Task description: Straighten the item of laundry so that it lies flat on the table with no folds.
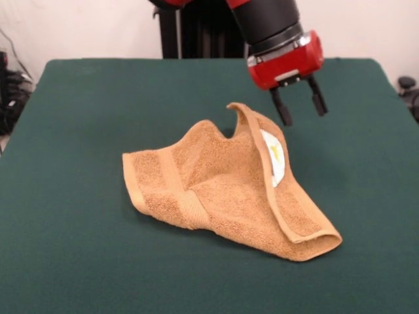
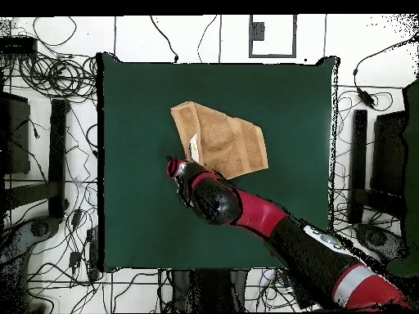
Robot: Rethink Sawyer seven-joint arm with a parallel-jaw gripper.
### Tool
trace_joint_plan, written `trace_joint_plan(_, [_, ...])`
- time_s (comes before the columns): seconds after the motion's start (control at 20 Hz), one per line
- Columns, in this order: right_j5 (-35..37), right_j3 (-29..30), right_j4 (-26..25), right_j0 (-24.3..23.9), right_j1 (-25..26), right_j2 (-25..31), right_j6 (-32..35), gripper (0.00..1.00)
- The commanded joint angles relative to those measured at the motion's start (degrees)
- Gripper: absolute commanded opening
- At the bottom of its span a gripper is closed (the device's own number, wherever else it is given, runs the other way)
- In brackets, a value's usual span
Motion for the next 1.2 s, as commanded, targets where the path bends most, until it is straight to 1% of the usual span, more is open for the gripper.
trace_joint_plan(0.05, [4.4, -7.3, -2.8, 1.2, 6.8, -2.6, 2.5, 1.0])
trace_joint_plan(0.3, [3.3, -8.2, -4.1, 1.3, 8.2, -3.2, 3.8, 1.0])
trace_joint_plan(0.6, [3.9, -9.6, -5.4, 0.5, 9.5, -3.2, 3.8, 1.0])
trace_joint_plan(1.2, [4.2, -8.6, -6.0, -0.2, 9.3, -3.5, 5.0, 1.0])
